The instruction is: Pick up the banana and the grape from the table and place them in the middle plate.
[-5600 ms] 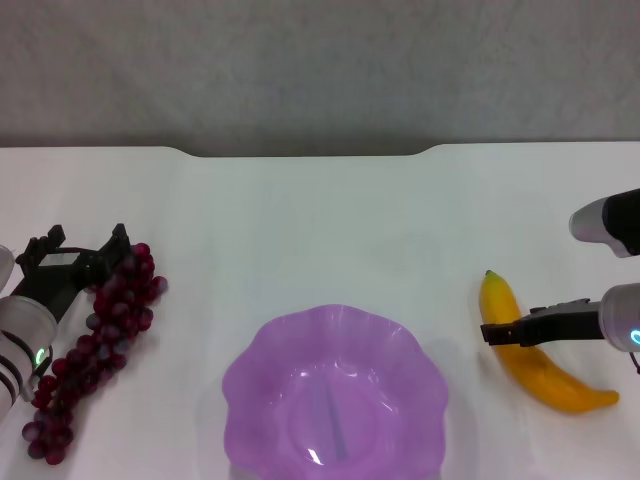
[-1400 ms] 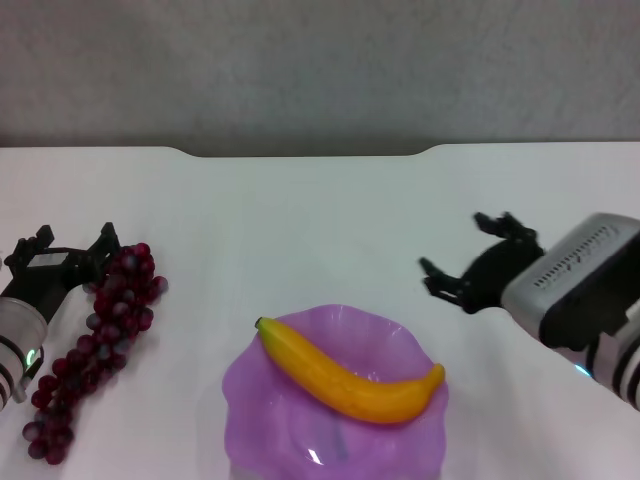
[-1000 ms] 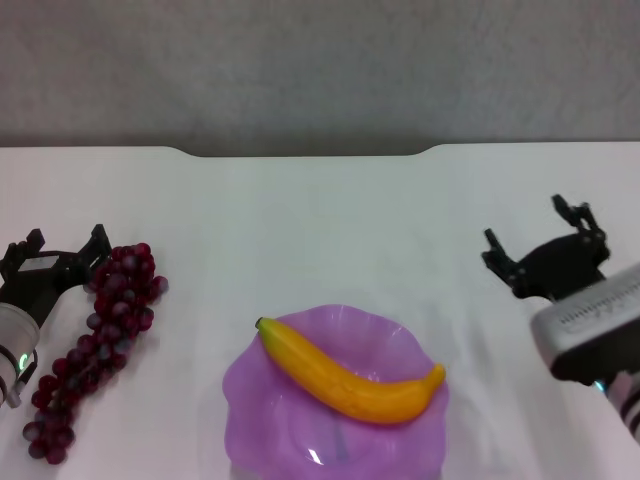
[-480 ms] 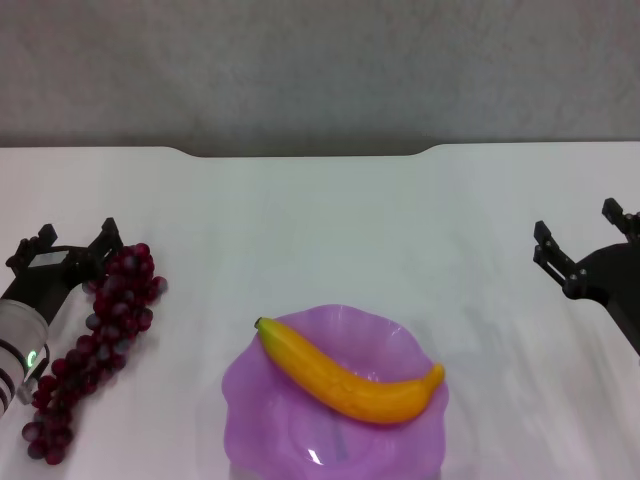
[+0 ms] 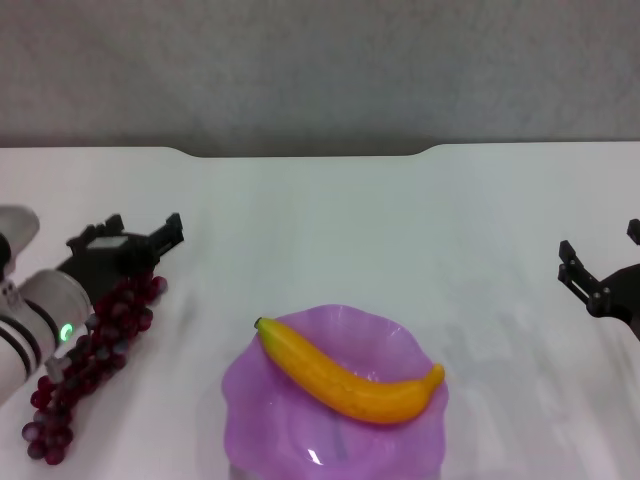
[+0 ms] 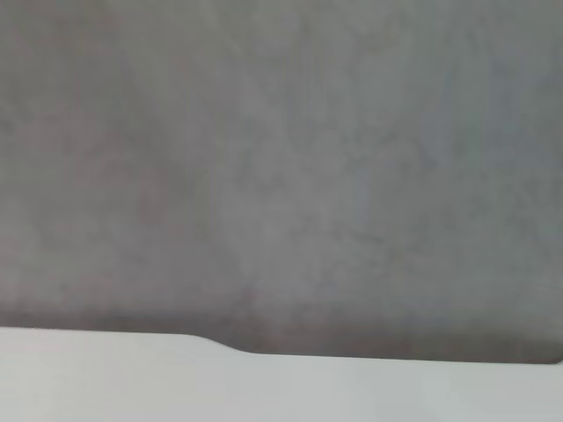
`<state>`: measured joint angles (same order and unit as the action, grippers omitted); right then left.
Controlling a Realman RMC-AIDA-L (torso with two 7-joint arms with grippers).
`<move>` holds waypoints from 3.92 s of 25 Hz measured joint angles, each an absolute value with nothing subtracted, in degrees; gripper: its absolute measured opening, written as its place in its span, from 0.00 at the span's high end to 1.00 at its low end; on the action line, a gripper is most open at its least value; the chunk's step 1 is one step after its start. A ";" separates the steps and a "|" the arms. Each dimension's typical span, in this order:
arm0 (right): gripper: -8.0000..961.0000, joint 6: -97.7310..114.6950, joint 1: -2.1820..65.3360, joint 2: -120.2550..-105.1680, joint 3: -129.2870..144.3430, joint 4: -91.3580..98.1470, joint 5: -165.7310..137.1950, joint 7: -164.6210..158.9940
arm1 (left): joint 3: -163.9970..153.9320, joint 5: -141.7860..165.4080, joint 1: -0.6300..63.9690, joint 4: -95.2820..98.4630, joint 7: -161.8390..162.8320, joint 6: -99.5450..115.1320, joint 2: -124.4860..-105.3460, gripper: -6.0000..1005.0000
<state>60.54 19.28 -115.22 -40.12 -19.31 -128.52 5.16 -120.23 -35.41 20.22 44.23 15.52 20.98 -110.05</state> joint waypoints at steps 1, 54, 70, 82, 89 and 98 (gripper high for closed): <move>0.07 60.54 19.40 -115.22 -40.09 -19.30 -128.51 5.14 | -118.49 -34.09 18.90 47.30 14.40 18.19 -109.83 0.19; 0.07 59.28 20.18 -115.22 -38.58 -19.43 -129.16 5.74 | -97.66 -26.46 20.10 50.51 -7.26 -14.49 -116.86 0.26; 0.07 59.41 20.13 -115.41 -38.51 -19.46 -128.85 5.71 | -96.67 -26.40 19.66 47.27 -6.25 -9.58 -116.85 0.28; 0.07 59.33 20.27 -115.40 -38.21 -19.56 -128.85 6.19 | -96.85 -26.46 19.82 47.20 -6.20 -9.40 -116.91 0.57; 0.07 59.30 20.31 -115.40 -38.20 -19.60 -129.06 6.22 | -97.04 -26.46 19.65 47.36 -6.20 -9.25 -116.89 0.62; 0.07 59.67 20.17 -115.40 -37.97 -19.60 -129.11 6.24 | -98.12 -26.45 19.15 49.14 -6.23 -8.48 -116.86 0.66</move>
